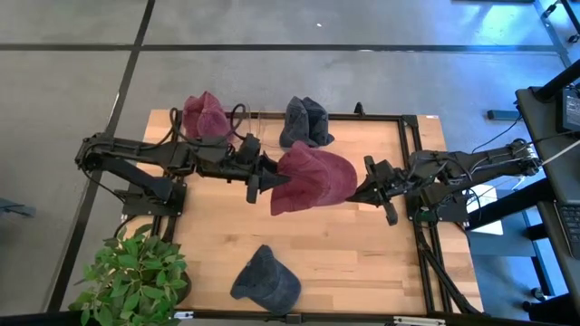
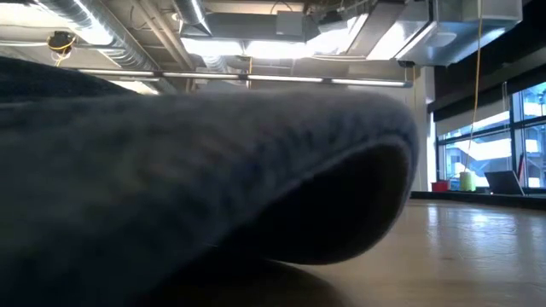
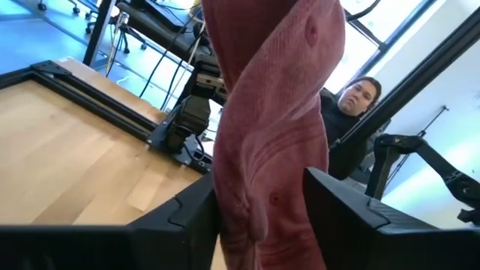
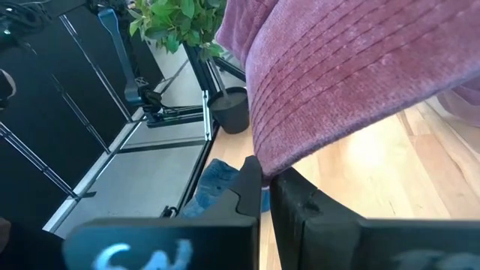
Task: Pick & Place hat
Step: Put the dark red cap into the left transparent bin
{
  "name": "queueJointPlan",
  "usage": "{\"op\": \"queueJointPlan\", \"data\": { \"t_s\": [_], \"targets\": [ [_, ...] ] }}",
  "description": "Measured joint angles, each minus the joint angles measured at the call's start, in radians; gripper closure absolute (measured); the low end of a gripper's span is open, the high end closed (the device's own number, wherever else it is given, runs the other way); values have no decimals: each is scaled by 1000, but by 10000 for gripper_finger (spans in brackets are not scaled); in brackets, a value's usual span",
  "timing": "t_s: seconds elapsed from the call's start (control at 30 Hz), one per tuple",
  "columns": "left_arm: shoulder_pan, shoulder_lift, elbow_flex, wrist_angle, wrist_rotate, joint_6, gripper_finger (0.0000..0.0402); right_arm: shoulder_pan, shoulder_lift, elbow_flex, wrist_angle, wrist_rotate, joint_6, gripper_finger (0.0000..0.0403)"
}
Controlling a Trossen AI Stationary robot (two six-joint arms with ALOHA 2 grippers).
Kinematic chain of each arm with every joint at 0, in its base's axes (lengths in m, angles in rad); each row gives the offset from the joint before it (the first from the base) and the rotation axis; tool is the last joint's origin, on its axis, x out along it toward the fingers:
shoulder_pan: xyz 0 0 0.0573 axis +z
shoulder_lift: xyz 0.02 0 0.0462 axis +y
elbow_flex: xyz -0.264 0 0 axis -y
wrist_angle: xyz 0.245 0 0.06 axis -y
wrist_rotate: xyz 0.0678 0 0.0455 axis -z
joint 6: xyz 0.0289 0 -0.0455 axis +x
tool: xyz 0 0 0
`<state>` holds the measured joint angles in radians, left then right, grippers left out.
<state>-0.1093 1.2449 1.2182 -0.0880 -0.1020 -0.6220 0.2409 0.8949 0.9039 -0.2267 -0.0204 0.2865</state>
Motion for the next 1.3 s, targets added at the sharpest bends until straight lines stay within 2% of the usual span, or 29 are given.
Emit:
{"op": "queueJointPlan", "data": {
  "t_s": [0.5,0.87,1.03,1.23,1.3],
  "targets": [
    [0,0,0,-1,9,44,377,0,0,0,2,0,0,388],
    [23,0,0,-1,8,15,379,0,-1,0,2,2,24,374],
    [60,0,0,-2,28,5,379,0,-1,0,-5,3,-34,365],
    [116,-13,-1,-32,59,3,379,0,-1,0,-76,7,-64,292],
    [141,-21,-1,-42,68,-18,379,0,-1,0,-105,64,-56,265]
  ]
}}
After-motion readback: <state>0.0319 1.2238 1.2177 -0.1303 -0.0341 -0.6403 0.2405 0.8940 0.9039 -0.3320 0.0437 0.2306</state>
